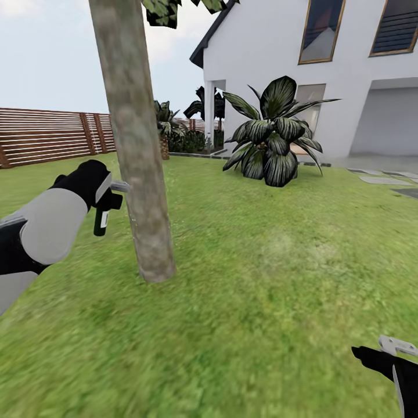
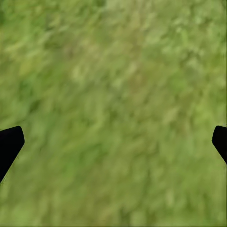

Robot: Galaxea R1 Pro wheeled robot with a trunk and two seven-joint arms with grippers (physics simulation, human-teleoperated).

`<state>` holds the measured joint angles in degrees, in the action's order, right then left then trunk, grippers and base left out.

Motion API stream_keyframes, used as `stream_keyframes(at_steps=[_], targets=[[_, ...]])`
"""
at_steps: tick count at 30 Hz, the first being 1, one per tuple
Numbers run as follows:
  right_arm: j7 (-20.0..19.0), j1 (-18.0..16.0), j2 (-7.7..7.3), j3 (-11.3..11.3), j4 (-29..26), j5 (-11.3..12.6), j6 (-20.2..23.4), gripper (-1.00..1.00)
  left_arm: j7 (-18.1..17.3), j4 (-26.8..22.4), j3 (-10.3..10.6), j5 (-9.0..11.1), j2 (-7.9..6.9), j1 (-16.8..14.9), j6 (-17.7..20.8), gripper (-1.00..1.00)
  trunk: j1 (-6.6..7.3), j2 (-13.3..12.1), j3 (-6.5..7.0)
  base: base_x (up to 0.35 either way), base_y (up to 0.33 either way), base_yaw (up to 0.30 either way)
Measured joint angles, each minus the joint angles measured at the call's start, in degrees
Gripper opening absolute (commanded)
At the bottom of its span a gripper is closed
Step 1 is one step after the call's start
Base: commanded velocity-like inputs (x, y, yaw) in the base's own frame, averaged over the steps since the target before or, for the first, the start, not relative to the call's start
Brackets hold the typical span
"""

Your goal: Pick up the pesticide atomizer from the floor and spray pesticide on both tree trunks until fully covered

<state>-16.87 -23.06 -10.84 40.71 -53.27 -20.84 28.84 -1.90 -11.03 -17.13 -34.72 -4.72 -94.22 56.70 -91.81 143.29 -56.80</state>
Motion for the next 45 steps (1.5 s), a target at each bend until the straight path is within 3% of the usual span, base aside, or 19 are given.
stream_keyframes(at_steps=[9, 13, 18, 20, 25, 27, 31, 45], targets=[[0.0, 0.01, 0.0, 0.0, 0.01, 0.0, -0.01, 1.0, 0.0, -0.58, -0.21, 0.22, 0.04, 0.04, 0.0, -1.0, -0.03, 0.0, 0.0, 0.025, -0.006, 0.0], [0.0, 0.0, 0.0, 0.0, 0.08, 0.0, -0.01, 1.0, 0.0, -6.48, -0.48, 0.63, -0.01, 0.04, 0.13, -1.0, -0.02, 0.0, 0.0, 0.0, 0.0, 0.0], [0.0, 0.02, 0.0, 0.0, 0.1, 0.0, -0.01, 1.0, 0.0, -7.84, -0.62, 1.01, 0.02, 0.05, 0.2, -1.0, -0.03, 0.0, 0.0, 0.0, 0.0, 0.0], [0.0, 0.0, 0.0, 0.0, 0.07, 0.0, -0.01, 1.0, -0.01, -6.53, -0.65, 1.2, 0.03, 0.06, 0.2, -1.0, -0.03, -0.01, -0.01, 0.0, 0.0, 0.0], [0.0, 0.01, 0.0, 0.0, 0.02, 0.0, -0.01, 1.0, -0.15, 1.91, -0.67, 1.29, 0.02, 0.18, -0.16, -1.0, -0.03, -0.01, -0.01, 0.0, 0.0, 0.0], [0.0, 0.0, 0.0, 0.0, 0.01, 0.0, -0.01, 1.0, -0.21, 2.35, -0.56, 1.15, -0.04, 0.34, -0.17, -1.0, -0.03, 0.0, 0.0, 0.0, 0.0, 0.0], [0.0, 0.0, 0.0, 0.0, 0.01, 0.0, -0.01, 1.0, -0.29, 2.56, -0.68, 1.17, -0.74, 3.27, -0.38, -1.0, -0.04, -0.01, -0.01, 0.0, 0.0, 0.0], [0.0, 0.0, 0.0, -0.01, 0.01, 0.0, -0.01, 1.0, -0.37, 2.48, -0.68, 1.23, -0.99, 12.11, -2.01, -1.0, -0.03, 0.0, -0.01, 0.0, 0.0, 0.0]])
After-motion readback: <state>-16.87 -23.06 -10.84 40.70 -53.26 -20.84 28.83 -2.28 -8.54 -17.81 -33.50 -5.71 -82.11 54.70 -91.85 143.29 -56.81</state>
